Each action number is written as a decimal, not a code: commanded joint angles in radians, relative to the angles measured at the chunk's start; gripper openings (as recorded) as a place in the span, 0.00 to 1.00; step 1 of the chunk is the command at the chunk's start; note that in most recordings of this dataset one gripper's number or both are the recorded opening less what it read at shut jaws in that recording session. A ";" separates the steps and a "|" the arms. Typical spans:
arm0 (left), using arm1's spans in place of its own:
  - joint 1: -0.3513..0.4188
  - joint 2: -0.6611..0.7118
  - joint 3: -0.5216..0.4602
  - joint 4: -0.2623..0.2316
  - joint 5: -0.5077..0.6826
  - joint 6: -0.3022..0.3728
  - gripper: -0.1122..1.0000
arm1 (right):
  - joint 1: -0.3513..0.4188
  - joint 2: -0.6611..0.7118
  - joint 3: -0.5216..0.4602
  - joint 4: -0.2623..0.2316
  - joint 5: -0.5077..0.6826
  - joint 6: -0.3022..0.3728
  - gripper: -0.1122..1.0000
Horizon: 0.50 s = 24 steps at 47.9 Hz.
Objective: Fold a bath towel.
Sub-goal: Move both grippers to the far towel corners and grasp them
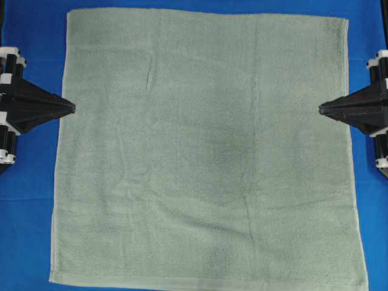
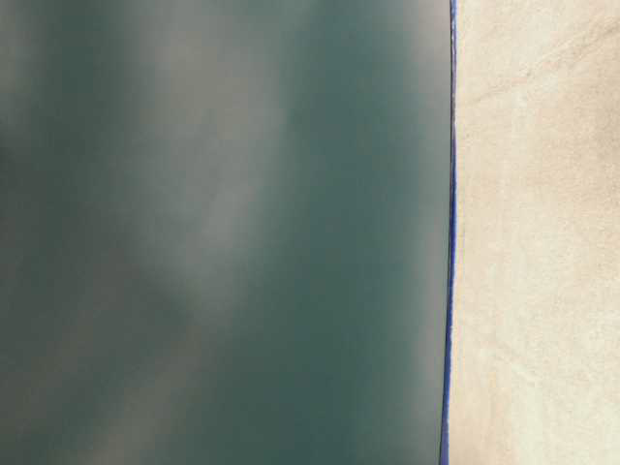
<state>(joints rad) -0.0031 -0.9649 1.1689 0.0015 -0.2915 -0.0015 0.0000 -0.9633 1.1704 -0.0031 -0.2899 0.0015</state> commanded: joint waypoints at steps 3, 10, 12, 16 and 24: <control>0.048 0.025 -0.103 -0.005 0.153 0.009 0.10 | -0.064 0.015 -0.043 0.017 0.048 0.011 0.10; 0.152 0.091 -0.183 -0.006 0.307 0.018 0.10 | -0.204 0.071 -0.123 0.015 0.287 0.014 0.10; 0.184 0.117 -0.192 -0.005 0.316 0.026 0.10 | -0.245 0.095 -0.149 0.014 0.344 0.009 0.10; 0.249 0.178 -0.207 -0.005 0.321 0.054 0.10 | -0.341 0.169 -0.198 -0.002 0.446 -0.002 0.10; 0.377 0.353 -0.256 -0.005 0.331 0.192 0.11 | -0.489 0.344 -0.256 -0.055 0.540 -0.006 0.10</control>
<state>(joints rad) 0.3237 -0.6842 0.9618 -0.0015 0.0383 0.1473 -0.4295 -0.6888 0.9587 -0.0337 0.2224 -0.0077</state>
